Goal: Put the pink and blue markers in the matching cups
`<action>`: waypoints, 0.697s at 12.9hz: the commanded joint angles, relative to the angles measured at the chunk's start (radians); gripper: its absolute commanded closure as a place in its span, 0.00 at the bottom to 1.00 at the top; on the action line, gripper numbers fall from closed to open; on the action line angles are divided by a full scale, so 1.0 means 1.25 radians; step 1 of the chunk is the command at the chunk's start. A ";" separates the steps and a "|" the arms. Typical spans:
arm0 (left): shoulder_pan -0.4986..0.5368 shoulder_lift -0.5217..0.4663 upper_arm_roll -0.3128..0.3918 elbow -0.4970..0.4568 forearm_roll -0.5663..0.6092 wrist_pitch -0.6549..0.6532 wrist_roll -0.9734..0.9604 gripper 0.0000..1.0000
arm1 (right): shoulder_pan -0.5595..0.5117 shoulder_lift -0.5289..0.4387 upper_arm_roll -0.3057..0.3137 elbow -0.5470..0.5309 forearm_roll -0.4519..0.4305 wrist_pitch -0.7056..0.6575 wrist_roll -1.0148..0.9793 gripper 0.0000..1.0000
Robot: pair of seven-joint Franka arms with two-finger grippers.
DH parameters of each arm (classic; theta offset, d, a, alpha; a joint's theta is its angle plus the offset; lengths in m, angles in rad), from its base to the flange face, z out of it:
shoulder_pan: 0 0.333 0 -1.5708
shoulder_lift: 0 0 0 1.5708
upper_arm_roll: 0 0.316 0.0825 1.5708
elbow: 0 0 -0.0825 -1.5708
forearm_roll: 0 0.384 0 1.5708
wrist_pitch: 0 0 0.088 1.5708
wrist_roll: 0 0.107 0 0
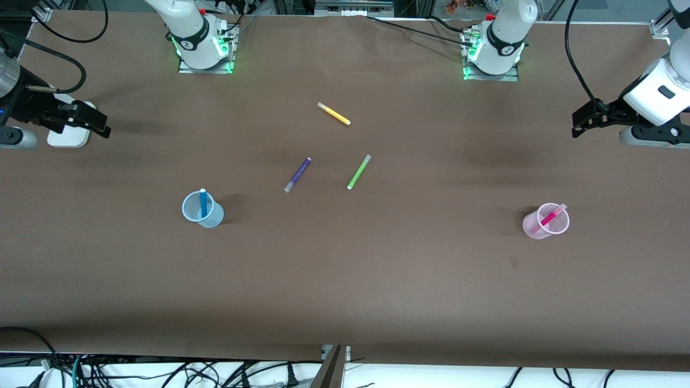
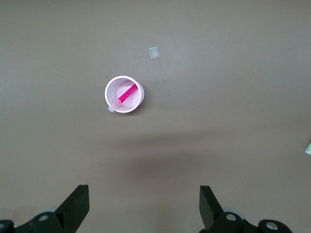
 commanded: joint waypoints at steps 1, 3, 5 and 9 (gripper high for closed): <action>0.003 0.012 0.001 0.024 -0.019 -0.016 0.015 0.00 | 0.003 0.010 0.003 0.023 -0.005 -0.041 -0.009 0.01; 0.002 0.014 -0.003 0.027 -0.019 -0.012 0.014 0.00 | 0.003 0.010 0.003 0.025 -0.005 -0.039 -0.009 0.01; 0.003 0.014 -0.004 0.032 -0.019 -0.012 0.016 0.00 | 0.003 0.010 0.003 0.025 -0.005 -0.039 -0.009 0.01; 0.003 0.020 -0.004 0.035 -0.021 -0.013 0.019 0.00 | 0.003 0.010 0.003 0.023 -0.005 -0.036 -0.010 0.01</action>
